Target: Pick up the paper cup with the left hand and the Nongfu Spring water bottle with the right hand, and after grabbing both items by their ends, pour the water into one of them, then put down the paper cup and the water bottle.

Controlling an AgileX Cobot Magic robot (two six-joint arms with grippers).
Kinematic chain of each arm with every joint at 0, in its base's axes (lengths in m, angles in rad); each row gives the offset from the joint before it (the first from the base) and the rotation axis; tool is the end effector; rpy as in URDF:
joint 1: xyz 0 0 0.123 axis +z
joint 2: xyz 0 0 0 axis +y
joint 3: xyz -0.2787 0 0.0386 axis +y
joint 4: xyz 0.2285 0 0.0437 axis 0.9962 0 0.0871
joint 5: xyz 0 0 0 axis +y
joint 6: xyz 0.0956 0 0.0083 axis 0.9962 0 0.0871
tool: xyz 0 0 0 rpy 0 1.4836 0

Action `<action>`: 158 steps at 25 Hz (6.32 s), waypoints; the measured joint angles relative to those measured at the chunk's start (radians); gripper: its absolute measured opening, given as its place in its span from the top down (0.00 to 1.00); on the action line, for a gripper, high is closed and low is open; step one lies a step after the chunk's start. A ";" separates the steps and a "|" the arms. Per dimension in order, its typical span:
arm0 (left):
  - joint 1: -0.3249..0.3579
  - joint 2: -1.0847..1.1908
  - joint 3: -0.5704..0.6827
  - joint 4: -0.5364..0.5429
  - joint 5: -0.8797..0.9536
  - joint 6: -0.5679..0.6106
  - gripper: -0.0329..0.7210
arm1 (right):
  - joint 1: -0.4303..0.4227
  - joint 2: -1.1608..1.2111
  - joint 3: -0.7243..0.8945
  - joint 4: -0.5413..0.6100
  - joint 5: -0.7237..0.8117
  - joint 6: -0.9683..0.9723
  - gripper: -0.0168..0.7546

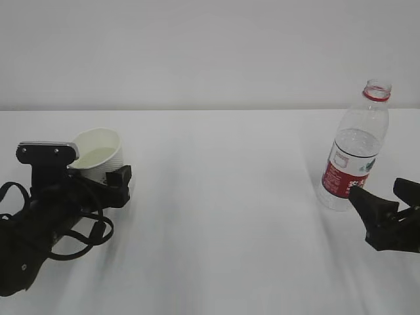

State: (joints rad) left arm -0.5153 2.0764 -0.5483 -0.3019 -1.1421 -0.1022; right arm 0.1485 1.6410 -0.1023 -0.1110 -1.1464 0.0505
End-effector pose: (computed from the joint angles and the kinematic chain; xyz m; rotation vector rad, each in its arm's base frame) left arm 0.2825 -0.1302 0.0929 0.0803 1.8813 -0.2546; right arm 0.1964 0.0392 0.1424 -0.2046 1.8703 0.2001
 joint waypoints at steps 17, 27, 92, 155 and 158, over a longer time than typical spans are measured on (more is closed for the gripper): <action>-0.020 -0.004 0.087 -0.025 -0.007 -0.045 0.04 | 0.000 0.000 0.000 0.000 0.000 0.009 0.21; -0.029 -0.027 0.092 -0.020 -0.009 -0.049 0.06 | 0.000 0.000 0.000 0.000 0.000 0.016 0.21; -0.047 -0.222 0.180 0.011 -0.009 -0.052 0.16 | 0.000 0.000 -0.121 0.077 0.000 -0.021 0.21; -0.047 -0.753 0.189 0.068 0.081 0.036 0.17 | 0.000 -0.727 -0.226 0.179 0.423 -0.113 0.21; -0.047 -0.788 0.190 0.094 0.152 0.036 0.17 | 0.000 -0.779 -0.234 0.181 0.468 -0.115 0.21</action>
State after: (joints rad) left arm -0.5621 1.2886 -0.3579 -0.2081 -0.9905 -0.0664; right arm 0.1485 0.8615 -0.3364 0.0698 -0.6782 -0.0646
